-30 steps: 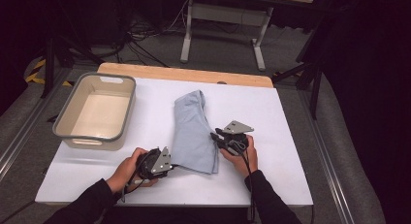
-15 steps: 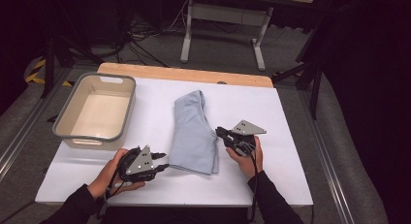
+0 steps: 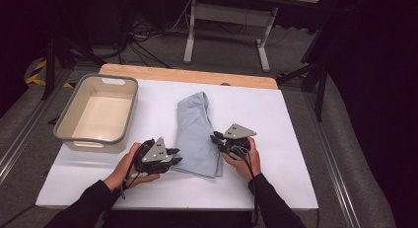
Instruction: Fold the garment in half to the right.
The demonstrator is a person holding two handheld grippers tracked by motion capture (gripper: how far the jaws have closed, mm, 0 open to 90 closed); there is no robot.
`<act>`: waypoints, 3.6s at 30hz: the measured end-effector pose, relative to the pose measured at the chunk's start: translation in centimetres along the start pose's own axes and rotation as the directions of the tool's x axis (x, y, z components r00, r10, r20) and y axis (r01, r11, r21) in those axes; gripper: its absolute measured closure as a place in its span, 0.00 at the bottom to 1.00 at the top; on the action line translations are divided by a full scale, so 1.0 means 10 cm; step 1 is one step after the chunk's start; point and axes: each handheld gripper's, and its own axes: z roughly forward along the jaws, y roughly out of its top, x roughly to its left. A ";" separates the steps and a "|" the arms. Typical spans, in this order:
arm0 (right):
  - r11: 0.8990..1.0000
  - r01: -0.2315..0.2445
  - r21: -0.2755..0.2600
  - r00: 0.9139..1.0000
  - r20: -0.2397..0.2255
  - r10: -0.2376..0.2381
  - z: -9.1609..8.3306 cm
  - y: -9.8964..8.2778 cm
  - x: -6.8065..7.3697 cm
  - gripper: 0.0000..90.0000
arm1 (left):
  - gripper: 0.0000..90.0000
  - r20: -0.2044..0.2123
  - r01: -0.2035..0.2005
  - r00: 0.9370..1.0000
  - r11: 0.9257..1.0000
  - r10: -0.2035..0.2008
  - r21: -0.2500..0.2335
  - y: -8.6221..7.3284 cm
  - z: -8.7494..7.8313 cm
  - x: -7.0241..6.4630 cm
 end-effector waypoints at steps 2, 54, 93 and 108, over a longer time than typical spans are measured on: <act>1.000 0.005 0.016 1.000 -0.008 -0.005 0.04 -0.03 -0.01 0.93 | 0.76 0.021 -0.019 1.000 1.000 0.019 0.022 -0.02 0.06 -0.02; 0.989 0.069 0.129 0.997 -0.031 -0.065 1.17 0.40 -0.64 1.00 | 0.96 0.079 -0.026 0.997 0.996 0.020 0.081 -0.07 0.21 -0.18; 0.997 0.048 -0.060 0.998 0.049 -0.045 0.32 0.61 -0.23 1.00 | 0.92 -0.084 -0.088 0.993 0.996 0.085 -0.028 0.25 0.05 0.02; 0.995 0.094 0.024 0.995 0.036 -0.094 -0.01 0.11 0.03 0.84 | 0.77 -0.155 -0.042 0.987 0.998 0.049 0.047 0.26 0.38 0.24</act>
